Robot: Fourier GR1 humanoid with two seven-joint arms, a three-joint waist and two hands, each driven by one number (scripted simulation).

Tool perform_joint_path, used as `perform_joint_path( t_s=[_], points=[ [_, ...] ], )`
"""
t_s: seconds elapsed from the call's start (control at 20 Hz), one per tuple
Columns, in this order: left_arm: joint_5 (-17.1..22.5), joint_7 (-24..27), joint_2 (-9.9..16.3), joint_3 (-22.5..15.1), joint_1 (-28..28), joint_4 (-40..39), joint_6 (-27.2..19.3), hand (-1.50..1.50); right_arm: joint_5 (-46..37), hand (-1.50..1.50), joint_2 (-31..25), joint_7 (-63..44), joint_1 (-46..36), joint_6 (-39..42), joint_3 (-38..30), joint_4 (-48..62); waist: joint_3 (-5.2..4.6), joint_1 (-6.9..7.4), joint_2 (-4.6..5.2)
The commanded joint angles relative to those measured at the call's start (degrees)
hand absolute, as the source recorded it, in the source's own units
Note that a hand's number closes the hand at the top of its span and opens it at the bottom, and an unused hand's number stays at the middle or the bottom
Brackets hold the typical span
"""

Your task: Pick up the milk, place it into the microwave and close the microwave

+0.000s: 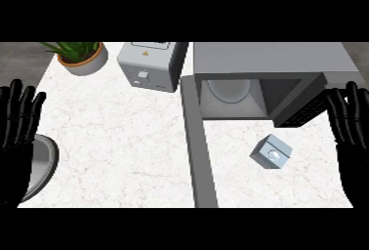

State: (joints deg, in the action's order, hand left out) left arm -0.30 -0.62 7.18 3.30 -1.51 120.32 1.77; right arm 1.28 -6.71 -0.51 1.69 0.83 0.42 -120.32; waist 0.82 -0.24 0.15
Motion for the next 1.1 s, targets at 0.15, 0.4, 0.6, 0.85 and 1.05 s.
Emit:
perform_joint_path(
  t_s=[0.15,0.4,0.6,0.85,1.05],
  points=[
    [-2.6,2.4,-1.9,-3.0,-2.9,2.3,0.0,-1.5,-1.9,-1.5,-0.2,4.8,5.9,5.4,7.0,-6.6,-0.83,0.11,-0.32],
    [2.7,-2.6,-7.0,-8.8,-4.8,0.1,-4.4,-1.5,4.7,-1.5,-5.3,8.7,15.2,15.7,7.8,-5.9,-0.78,-0.53,-0.35],
    [-1.8,-1.2,-7.1,-18.0,-8.6,1.7,-10.2,-1.5,8.2,-1.5,-7.8,12.8,23.1,20.4,3.2,-7.9,-0.78,-0.53,-0.39],
    [-5.4,4.2,-7.2,-25.9,-12.0,-2.6,-15.8,-1.5,9.9,-1.5,-9.8,18.3,24.4,24.7,-3.4,-3.0,-0.8,-0.07,-0.26],
    [-5.1,8.7,-7.2,-29.0,-17.4,-1.4,-16.2,-1.5,3.2,-1.5,-7.2,23.1,27.6,24.8,-1.6,0.5,-0.82,0.18,-0.28]
  ],
)
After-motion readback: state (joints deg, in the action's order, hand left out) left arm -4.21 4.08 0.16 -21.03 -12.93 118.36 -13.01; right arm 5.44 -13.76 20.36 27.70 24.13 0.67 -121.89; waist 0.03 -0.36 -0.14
